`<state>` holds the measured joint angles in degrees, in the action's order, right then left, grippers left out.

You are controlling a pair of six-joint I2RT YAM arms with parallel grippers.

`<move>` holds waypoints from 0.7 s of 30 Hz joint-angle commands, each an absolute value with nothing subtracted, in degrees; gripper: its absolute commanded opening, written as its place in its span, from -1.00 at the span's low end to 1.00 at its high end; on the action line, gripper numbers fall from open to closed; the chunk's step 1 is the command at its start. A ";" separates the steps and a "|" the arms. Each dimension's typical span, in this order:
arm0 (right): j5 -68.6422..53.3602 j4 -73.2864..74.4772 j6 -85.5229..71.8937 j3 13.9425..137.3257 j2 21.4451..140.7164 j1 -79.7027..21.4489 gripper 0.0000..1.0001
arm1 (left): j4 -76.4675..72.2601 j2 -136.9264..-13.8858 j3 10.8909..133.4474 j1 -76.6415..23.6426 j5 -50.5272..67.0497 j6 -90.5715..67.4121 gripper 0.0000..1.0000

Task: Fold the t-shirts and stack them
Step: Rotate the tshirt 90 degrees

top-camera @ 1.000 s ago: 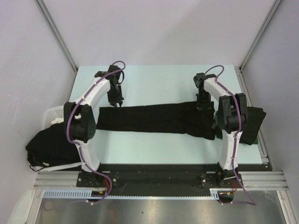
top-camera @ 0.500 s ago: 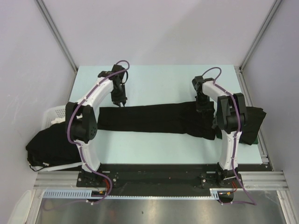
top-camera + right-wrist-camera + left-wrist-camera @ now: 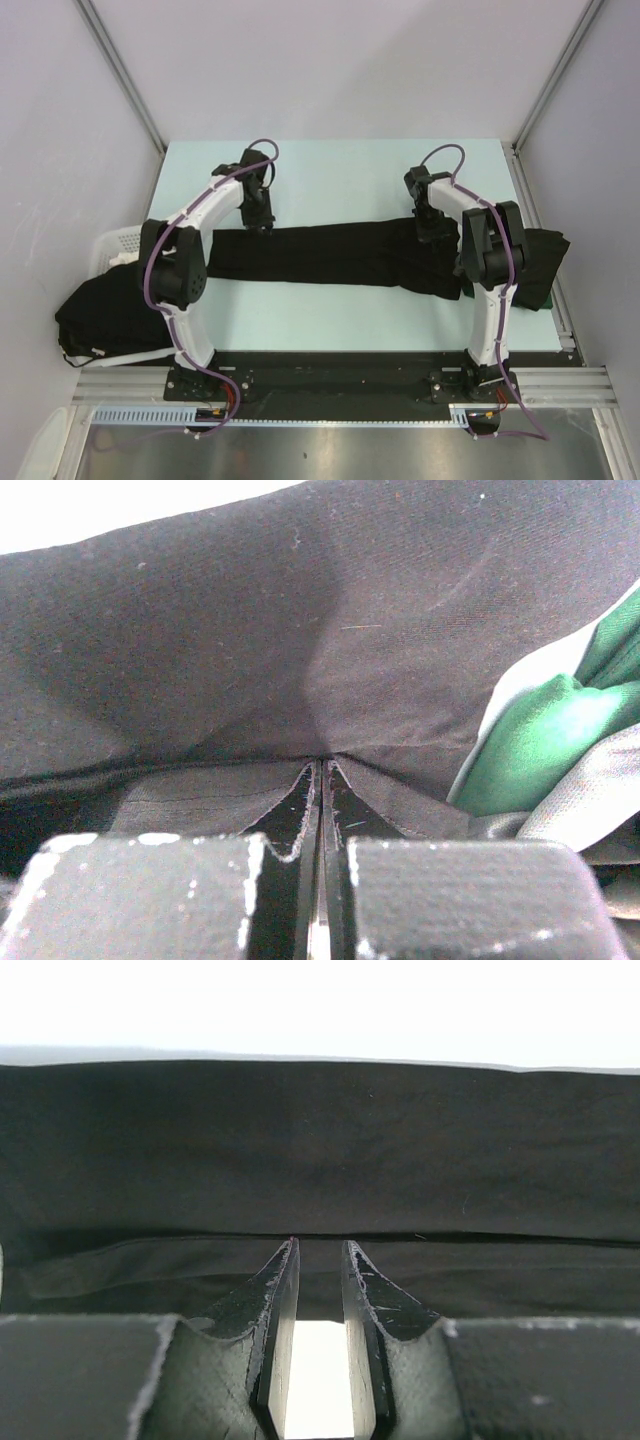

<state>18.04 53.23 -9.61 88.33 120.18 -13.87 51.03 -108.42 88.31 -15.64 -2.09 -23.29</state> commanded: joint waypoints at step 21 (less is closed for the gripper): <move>15.91 26.72 -5.72 87.36 124.80 -13.19 -1.00 | 43.50 -106.52 83.94 -17.58 -1.23 -24.00 -0.41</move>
